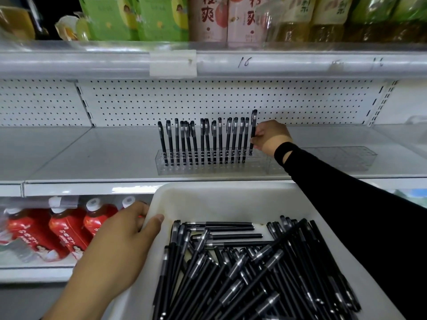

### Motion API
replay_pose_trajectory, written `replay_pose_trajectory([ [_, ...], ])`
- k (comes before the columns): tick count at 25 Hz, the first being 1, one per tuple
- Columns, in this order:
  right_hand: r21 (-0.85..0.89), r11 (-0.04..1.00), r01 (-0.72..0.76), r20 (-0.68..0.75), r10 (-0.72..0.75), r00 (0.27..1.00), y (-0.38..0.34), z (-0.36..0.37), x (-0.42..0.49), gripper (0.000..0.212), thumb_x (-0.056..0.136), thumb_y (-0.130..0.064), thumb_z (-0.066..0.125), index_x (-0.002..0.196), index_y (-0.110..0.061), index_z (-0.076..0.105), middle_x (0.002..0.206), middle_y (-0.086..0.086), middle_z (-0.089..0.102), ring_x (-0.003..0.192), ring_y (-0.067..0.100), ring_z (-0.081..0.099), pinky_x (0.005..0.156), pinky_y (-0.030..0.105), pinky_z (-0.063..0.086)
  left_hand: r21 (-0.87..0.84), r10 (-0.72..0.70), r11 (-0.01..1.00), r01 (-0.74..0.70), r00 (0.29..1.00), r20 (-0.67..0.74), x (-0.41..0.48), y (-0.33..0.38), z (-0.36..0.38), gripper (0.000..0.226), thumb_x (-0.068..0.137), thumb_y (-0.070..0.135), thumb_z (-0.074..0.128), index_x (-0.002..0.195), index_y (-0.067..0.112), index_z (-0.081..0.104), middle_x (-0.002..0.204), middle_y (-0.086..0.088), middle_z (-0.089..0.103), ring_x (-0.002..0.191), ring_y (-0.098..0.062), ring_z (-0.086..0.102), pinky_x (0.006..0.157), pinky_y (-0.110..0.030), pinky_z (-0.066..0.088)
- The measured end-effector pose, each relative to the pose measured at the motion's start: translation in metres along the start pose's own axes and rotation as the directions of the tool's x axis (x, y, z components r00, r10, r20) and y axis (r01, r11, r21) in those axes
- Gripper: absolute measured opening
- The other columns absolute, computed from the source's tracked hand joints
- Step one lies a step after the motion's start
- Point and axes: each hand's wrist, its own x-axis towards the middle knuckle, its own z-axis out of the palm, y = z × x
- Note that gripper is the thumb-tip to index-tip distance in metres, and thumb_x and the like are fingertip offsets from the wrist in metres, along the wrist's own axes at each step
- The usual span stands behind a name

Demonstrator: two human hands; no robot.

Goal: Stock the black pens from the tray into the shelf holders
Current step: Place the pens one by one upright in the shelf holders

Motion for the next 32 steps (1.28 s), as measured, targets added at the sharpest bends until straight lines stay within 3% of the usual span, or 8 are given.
replay_pose_trajectory([
  [4,-0.062,0.998,0.024,0.004,-0.024,1.0,-0.002,0.0,0.0,0.017,0.09,-0.02,0.068,0.077,-0.01,0.07,0.084,0.01,0.075,0.085,0.028,0.071,0.085,0.034,0.057,-0.012,0.002,1.0,-0.003,1.0,-0.004,0.0,-0.001,0.0,0.021,0.096,0.04,0.052,0.083,0.026,0.063,0.067,0.011,0.071,0.062,-0.001,0.062,0.057,-0.03,0.042],
  [8,-0.074,0.997,0.008,0.007,-0.008,1.0,-0.001,0.002,0.002,0.016,0.09,-0.022,0.069,0.083,-0.007,0.073,0.085,0.009,0.075,0.083,0.026,0.07,0.083,0.031,0.056,-0.015,0.002,1.0,-0.002,1.0,0.001,0.0,-0.001,0.0,0.021,0.095,0.039,0.053,0.083,0.026,0.063,0.066,0.007,0.072,0.061,-0.004,0.063,0.059,-0.032,0.044],
  [13,-0.069,0.997,-0.024,0.021,0.025,0.999,0.003,0.004,0.004,0.016,0.091,-0.028,0.068,0.08,-0.016,0.069,0.069,-0.004,0.061,0.071,0.017,0.058,0.071,0.021,0.039,-0.015,-0.008,1.0,0.008,1.0,-0.006,0.003,-0.002,0.001,0.021,0.095,0.04,0.053,0.083,0.026,0.063,0.066,0.009,0.071,0.06,-0.002,0.062,0.057,-0.03,0.042],
  [19,-0.067,0.996,-0.055,0.044,0.058,0.997,0.008,0.009,0.007,0.027,0.088,-0.026,0.072,0.065,-0.018,0.063,0.063,-0.006,0.058,0.061,0.013,0.054,0.07,0.023,0.043,-0.016,-0.008,1.0,0.008,1.0,-0.003,0.002,-0.002,0.002,0.021,0.095,0.04,0.053,0.083,0.027,0.063,0.066,0.009,0.071,0.06,-0.003,0.063,0.059,-0.031,0.044],
  [22,-0.075,0.996,-0.053,0.053,0.057,0.997,0.009,0.01,0.008,0.017,0.088,-0.025,0.073,0.076,-0.014,0.07,0.072,0.0,0.066,0.071,0.018,0.06,0.08,0.027,0.053,-0.023,-0.004,1.0,0.004,1.0,-0.003,0.001,-0.001,0.001,0.021,0.095,0.039,0.053,0.081,0.025,0.063,0.062,0.01,0.069,0.058,-0.002,0.061,0.057,-0.031,0.04],
  [28,-0.094,0.991,-0.092,0.044,0.097,0.994,0.0,-0.005,0.001,0.02,0.088,-0.029,0.071,0.099,-0.012,0.077,0.1,0.005,0.074,0.09,0.023,0.068,0.087,0.027,0.054,0.0,-0.001,1.0,0.001,1.0,-0.011,0.0,-0.001,0.0,0.021,0.095,0.041,0.053,0.084,0.027,0.063,0.067,0.009,0.071,0.06,-0.007,0.063,0.058,-0.032,0.045],
  [32,-0.142,0.985,0.094,-0.059,-0.103,0.993,-0.015,-0.029,-0.035,0.036,0.091,-0.037,0.067,0.079,-0.003,0.07,0.075,0.009,0.067,0.071,0.022,0.062,0.073,0.029,0.055,0.008,0.009,1.0,-0.008,1.0,-0.022,-0.002,-0.001,0.0,0.023,0.095,0.041,0.052,0.083,0.026,0.064,0.068,0.006,0.072,0.061,-0.008,0.063,0.061,-0.034,0.048],
])
